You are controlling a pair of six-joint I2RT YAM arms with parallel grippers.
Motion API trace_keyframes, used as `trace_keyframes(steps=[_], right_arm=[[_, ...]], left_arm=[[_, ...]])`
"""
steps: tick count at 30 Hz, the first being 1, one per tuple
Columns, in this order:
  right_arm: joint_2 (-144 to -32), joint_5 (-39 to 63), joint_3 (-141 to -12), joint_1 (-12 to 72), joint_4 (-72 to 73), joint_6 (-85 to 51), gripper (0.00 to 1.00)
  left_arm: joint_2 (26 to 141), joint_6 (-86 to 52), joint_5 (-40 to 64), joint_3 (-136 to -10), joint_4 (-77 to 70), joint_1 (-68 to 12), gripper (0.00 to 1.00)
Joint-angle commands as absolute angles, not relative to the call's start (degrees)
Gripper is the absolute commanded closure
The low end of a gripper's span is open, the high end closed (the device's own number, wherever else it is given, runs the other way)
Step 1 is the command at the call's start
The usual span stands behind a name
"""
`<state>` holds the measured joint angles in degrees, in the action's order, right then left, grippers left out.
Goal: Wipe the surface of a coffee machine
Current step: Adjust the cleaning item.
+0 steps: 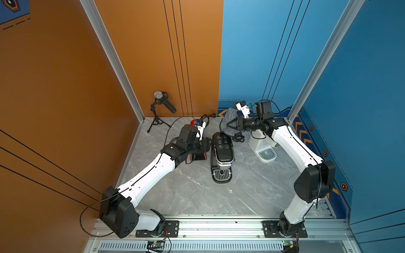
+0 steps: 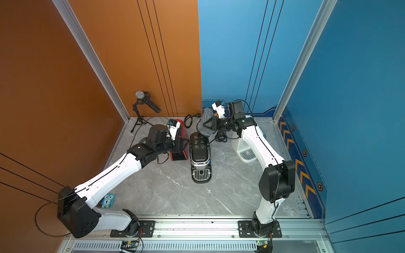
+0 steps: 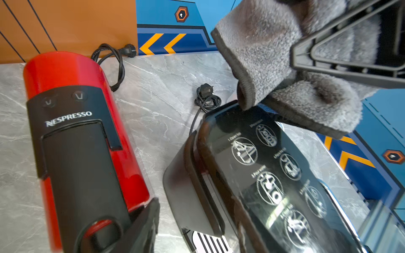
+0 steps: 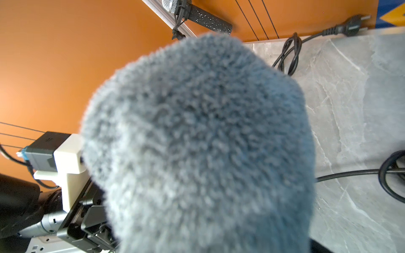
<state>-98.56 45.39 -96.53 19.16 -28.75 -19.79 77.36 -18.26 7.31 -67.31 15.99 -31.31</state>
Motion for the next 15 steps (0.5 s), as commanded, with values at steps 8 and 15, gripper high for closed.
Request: trace_keyframes(steps=[8, 15], right_arm=[[-89.6, 41.4, -91.7, 26.9, -34.6, -4.0, 0.74], [-87.8, 39.2, -87.6, 26.9, -34.3, -0.8, 0.74]], left_arm=[[71.1, -21.0, 29.9, -68.7, 16.3, -28.8, 0.38], [65.7, -35.8, 42.4, -59.5, -6.6, -22.7, 0.23]])
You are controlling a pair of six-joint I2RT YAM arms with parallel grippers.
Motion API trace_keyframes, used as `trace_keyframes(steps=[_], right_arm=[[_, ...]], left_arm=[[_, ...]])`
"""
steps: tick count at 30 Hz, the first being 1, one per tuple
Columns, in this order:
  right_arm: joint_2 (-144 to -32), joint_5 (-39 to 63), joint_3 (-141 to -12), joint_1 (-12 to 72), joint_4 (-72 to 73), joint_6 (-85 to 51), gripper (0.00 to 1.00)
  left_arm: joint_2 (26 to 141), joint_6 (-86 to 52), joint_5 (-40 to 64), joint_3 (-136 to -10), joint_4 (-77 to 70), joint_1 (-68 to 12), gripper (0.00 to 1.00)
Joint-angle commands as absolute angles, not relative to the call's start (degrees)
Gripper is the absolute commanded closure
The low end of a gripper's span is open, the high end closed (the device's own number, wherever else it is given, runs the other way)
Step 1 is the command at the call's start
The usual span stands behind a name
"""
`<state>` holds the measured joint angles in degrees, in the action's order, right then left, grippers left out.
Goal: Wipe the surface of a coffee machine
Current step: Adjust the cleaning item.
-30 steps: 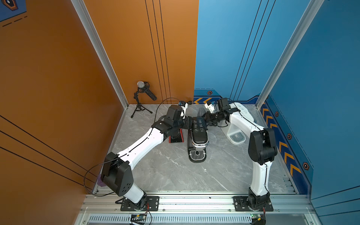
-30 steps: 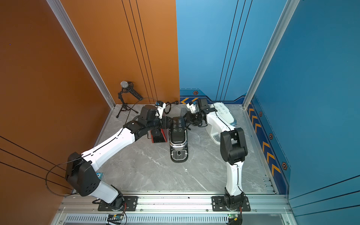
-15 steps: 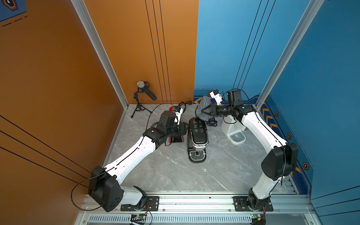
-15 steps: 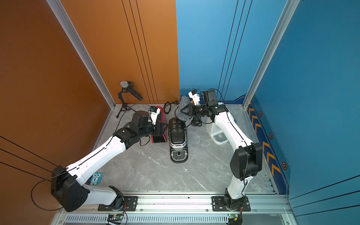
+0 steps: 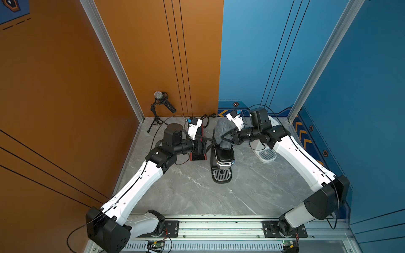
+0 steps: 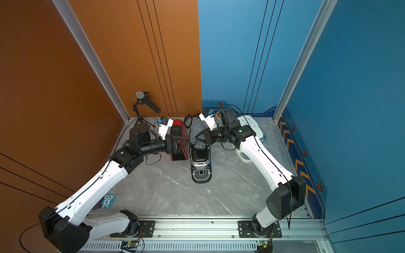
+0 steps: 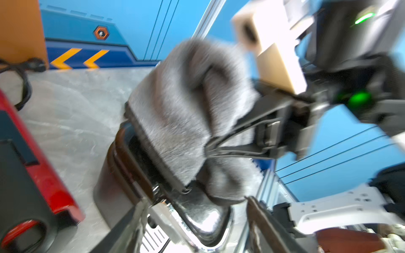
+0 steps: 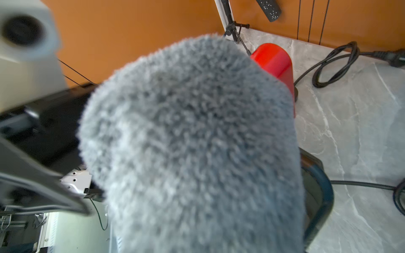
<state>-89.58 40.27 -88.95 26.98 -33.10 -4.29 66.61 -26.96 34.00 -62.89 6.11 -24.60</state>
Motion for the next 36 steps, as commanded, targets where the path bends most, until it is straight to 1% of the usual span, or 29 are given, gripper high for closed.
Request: trace_keyframes(steps=[1, 8, 11, 13, 14, 15, 19, 21, 24, 27, 29, 30, 32, 33, 34, 35, 36], right_arm=[[-87.5, 39.6, -87.1, 27.1, -34.2, -0.2, 0.74], [-86.2, 39.1, -85.6, 29.6, -33.5, 2.2, 0.74], [-85.9, 38.7, -85.4, 30.6, -32.9, 2.7, 0.74], [-85.9, 38.3, -85.6, 31.5, -32.5, 3.2, 0.74], [-85.8, 38.3, -85.6, 31.8, -32.4, 3.3, 0.74], [-86.0, 38.3, -85.8, 32.0, -32.5, 3.6, 0.74], [-85.5, 38.4, -85.3, 32.5, -31.4, 4.0, 0.74], [-85.0, 38.7, -84.9, 32.5, -30.7, 3.8, 0.74], [-83.6, 37.7, -83.5, 32.5, -28.4, 3.1, 0.74], [-82.4, 35.0, -81.8, 32.3, -25.0, 1.3, 0.74], [-81.7, 34.2, -80.6, 31.9, -22.3, -0.1, 0.74], [-81.5, 33.8, -80.1, 31.7, -20.8, -1.0, 0.74], [-81.3, 32.0, -79.3, 31.2, -18.5, -3.0, 0.74], [-81.3, 31.8, -78.9, 30.8, -17.8, -3.6, 0.74], [-81.5, 31.8, -78.7, 30.4, -17.4, -4.2, 0.72], [-81.6, 32.0, -78.6, 30.0, -17.3, -4.6, 0.68], [-81.7, 32.2, -78.2, 29.7, -17.2, -4.8, 0.6]], left_arm=[[66.0, -37.6, 42.7, -59.4, -8.4, -22.3, 0.24], [71.9, -39.4, 42.6, -63.5, -8.4, -24.6, 0.22], [74.6, -40.3, 41.8, -65.4, -8.4, -26.1, 0.15], [76.3, -40.5, 41.8, -66.7, -8.4, -27.4, 0.15], [77.0, -40.6, 41.5, -67.2, -8.4, -27.9, 0.11], [77.6, -40.7, 41.1, -67.6, -8.4, -28.4, 0.1], [79.1, -40.4, 39.7, -68.2, -8.4, -29.7, 0.1], [79.2, -40.3, 38.2, -67.4, -8.4, -29.7, 0.12], [79.4, -40.4, 37.6, -66.9, -8.4, -29.6, 0.31], [79.9, -40.6, 38.3, -67.1, -8.4, -29.8, 0.47], [80.1, -40.5, 38.4, -67.4, -8.4, -30.1, 0.56], [80.4, -40.3, 38.8, -67.6, -8.4, -30.4, 0.63], [81.3, -39.9, 40.9, -68.4, -8.4, -30.6, 0.73], [81.8, -40.0, 42.1, -68.8, -8.4, -30.6, 0.8], [82.2, -40.1, 42.6, -69.1, -8.4, -30.7, 0.94], [82.3, -40.2, 42.5, -69.0, -8.4, -30.7, 1.0], [82.0, -40.2, 42.1, -68.8, -8.4, -30.6, 1.0]])
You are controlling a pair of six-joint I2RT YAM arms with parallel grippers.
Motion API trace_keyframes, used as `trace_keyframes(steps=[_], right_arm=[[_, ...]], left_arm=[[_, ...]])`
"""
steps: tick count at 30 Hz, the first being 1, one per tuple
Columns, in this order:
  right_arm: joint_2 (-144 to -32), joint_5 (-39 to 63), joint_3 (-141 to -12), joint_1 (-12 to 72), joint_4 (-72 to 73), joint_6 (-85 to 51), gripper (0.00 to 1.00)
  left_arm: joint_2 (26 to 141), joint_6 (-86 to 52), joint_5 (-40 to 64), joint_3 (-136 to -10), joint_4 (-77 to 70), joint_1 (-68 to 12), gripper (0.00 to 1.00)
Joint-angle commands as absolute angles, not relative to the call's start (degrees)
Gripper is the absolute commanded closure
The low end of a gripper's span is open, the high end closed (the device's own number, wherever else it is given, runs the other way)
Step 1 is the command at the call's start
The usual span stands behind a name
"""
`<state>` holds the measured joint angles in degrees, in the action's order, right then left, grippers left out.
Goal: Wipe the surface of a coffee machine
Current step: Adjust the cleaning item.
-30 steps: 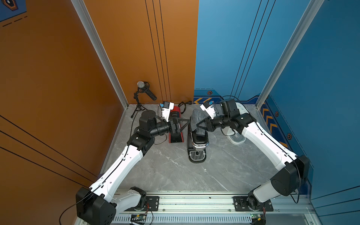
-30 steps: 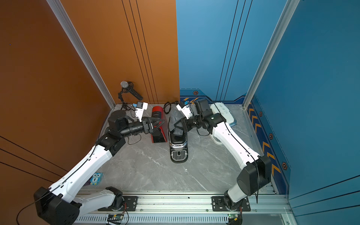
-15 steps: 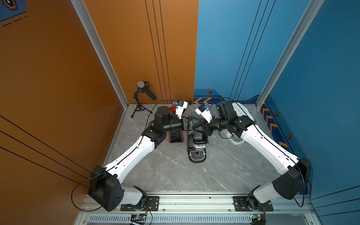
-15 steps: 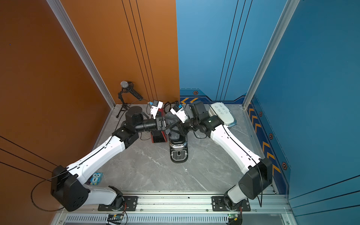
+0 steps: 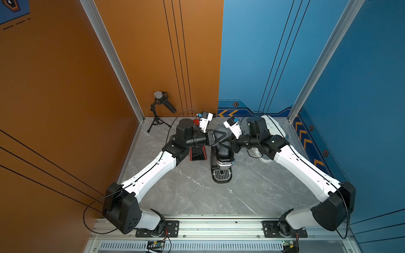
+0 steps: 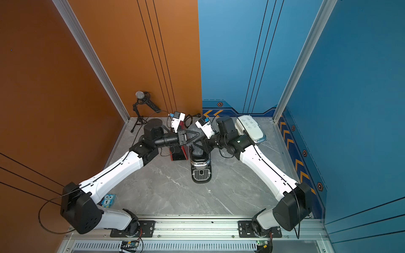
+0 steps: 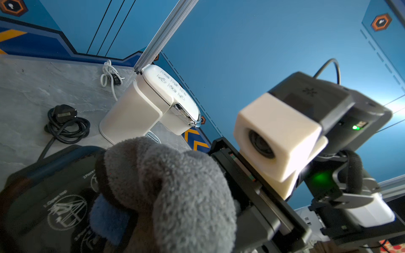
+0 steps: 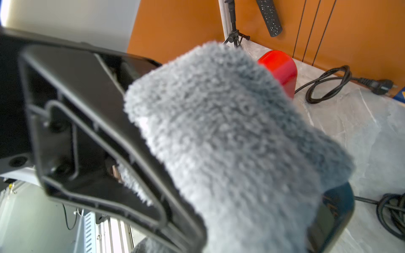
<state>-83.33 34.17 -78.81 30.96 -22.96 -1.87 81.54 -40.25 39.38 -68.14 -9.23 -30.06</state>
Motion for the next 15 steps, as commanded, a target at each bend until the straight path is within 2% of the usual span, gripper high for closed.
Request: trace_keyframes(steps=[1, 4, 5, 10, 15], right_arm=[[-81.5, 32.5, -77.6, 29.4, -17.3, -5.1, 0.53], [-80.0, 32.8, -75.6, 28.7, -17.3, -5.3, 0.35], [-79.5, 32.8, -75.0, 28.5, -17.5, -5.4, 0.32], [-76.9, 32.6, -73.0, 28.3, -19.7, -4.9, 0.28], [-76.2, 31.6, -72.3, 28.9, -20.3, -5.0, 0.27]], left_arm=[[81.6, -40.0, 41.7, -68.5, -8.4, -30.3, 1.0], [79.0, -40.0, 40.5, -67.0, -8.4, -28.1, 1.0], [77.7, -40.2, 40.0, -66.2, -8.4, -26.9, 1.0], [68.7, -39.9, 35.8, -62.6, -5.5, -19.3, 1.0], [61.6, -29.9, 26.1, -66.7, 14.1, -18.5, 1.0]])
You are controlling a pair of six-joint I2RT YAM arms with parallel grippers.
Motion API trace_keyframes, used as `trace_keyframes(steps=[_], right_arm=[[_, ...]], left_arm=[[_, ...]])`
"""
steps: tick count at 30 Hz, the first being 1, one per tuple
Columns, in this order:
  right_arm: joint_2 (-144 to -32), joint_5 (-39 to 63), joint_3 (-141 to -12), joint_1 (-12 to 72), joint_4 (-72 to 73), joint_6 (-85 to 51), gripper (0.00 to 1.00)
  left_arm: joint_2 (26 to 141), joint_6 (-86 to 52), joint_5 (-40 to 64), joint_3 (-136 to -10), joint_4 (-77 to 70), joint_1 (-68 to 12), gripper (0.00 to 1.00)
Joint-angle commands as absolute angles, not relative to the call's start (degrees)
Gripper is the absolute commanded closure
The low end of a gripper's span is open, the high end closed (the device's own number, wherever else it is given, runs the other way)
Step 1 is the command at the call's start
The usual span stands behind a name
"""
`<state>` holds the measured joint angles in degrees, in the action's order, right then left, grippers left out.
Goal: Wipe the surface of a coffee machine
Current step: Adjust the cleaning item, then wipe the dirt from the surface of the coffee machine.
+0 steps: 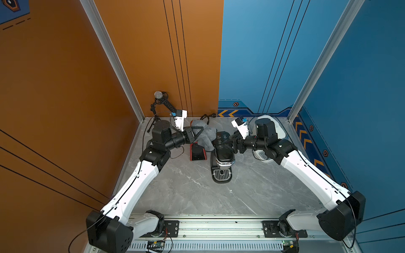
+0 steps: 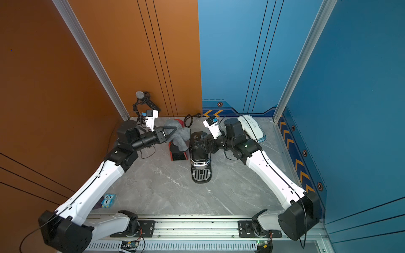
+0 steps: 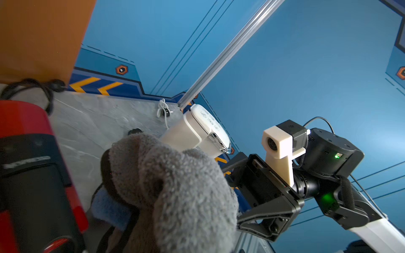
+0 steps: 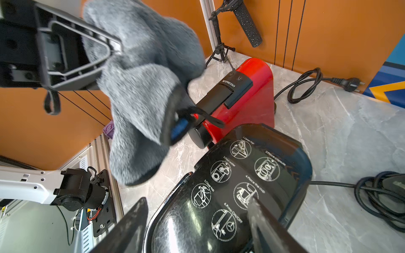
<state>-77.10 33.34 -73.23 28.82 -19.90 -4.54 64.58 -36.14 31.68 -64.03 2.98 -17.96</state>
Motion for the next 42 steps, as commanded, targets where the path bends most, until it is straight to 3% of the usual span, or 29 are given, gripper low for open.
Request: trace_keyframes(steps=[1, 6, 10, 17, 28, 32, 42], right_arm=[[-76.5, 30.9, -72.2, 29.0, -20.3, -5.1, 0.27], [-77.8, 29.3, -72.0, 29.1, -19.8, -6.0, 0.27], [-78.7, 29.7, -71.8, 29.3, -18.4, -6.9, 0.27], [-80.2, 28.8, -70.9, 29.3, -16.9, -8.6, 0.27], [-80.1, 27.7, -68.0, 28.6, -15.2, -9.8, 0.27], [-80.0, 27.9, -67.3, 27.9, -14.6, -10.1, 0.27], [-80.0, 27.5, -65.6, 25.3, -13.1, -11.7, 0.27]], left_arm=[[61.2, -29.2, 25.3, -67.5, 17.2, -18.5, 1.0], [62.0, -26.5, 24.1, -69.3, 28.5, -20.6, 1.0], [62.9, -24.4, 14.6, -66.9, 30.5, -25.4, 1.0], [64.2, -28.2, -9.1, -60.6, 17.0, -36.4, 1.0], [79.0, -26.9, -24.1, -64.8, 12.2, -44.0, 1.0], [79.6, -30.2, -21.4, -59.5, 1.8, -43.6, 1.0], [83.6, -36.0, -15.3, -54.2, 1.5, -45.3, 1.0]])
